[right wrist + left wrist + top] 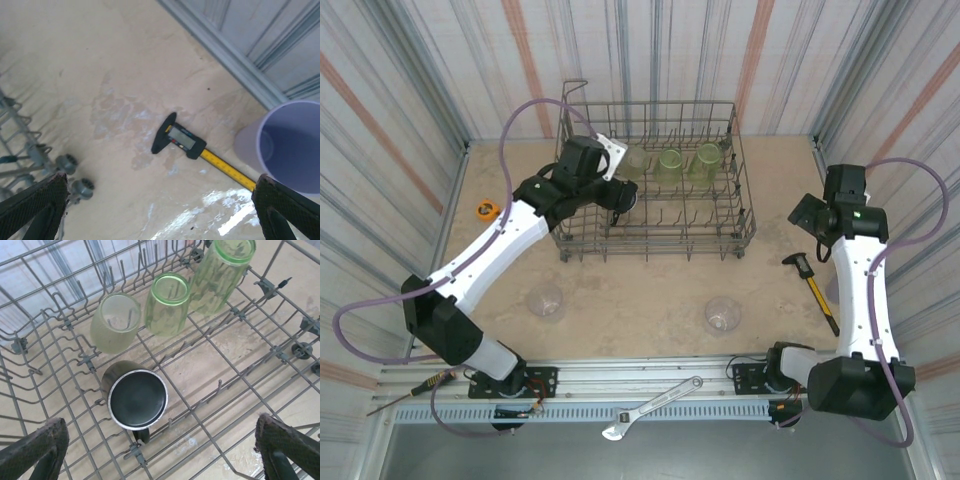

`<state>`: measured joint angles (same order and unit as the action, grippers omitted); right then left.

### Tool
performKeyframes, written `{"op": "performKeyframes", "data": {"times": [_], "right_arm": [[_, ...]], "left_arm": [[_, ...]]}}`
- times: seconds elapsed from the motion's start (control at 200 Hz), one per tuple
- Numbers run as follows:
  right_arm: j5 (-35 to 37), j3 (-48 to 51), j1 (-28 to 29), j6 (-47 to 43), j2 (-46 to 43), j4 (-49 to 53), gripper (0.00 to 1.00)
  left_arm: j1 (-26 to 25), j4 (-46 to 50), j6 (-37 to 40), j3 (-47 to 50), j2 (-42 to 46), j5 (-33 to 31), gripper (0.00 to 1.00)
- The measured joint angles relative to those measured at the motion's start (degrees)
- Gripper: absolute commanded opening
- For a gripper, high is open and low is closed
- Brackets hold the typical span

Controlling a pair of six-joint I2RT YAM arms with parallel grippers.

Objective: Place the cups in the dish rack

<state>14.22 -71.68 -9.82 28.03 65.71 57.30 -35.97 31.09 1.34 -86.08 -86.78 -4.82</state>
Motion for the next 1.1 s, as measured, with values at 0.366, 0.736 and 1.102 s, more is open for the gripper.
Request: {"op": "performKeyframes", "data": {"times": [0.366, 0.736, 1.102], "right_arm": [[5.51, 3.17, -3.34, 1.99, 2.60, 0.00, 0.99], [5.49, 7.67, -7.87, 4.70, 3.30, -0.98, 0.99], [5.81, 9.33, -12.07, 8.41, 9.51, -4.46, 0.99]], "left_arm": [[-1.09, -0.02, 0.39, 0.00, -0.87, -1.29, 0.99], [-1.66, 0.00, 0.39, 0.00, -0.87, -1.92, 0.99], [-2.43, 0.13, 0.39, 0.00, -1.20, -2.32, 0.99]]}}
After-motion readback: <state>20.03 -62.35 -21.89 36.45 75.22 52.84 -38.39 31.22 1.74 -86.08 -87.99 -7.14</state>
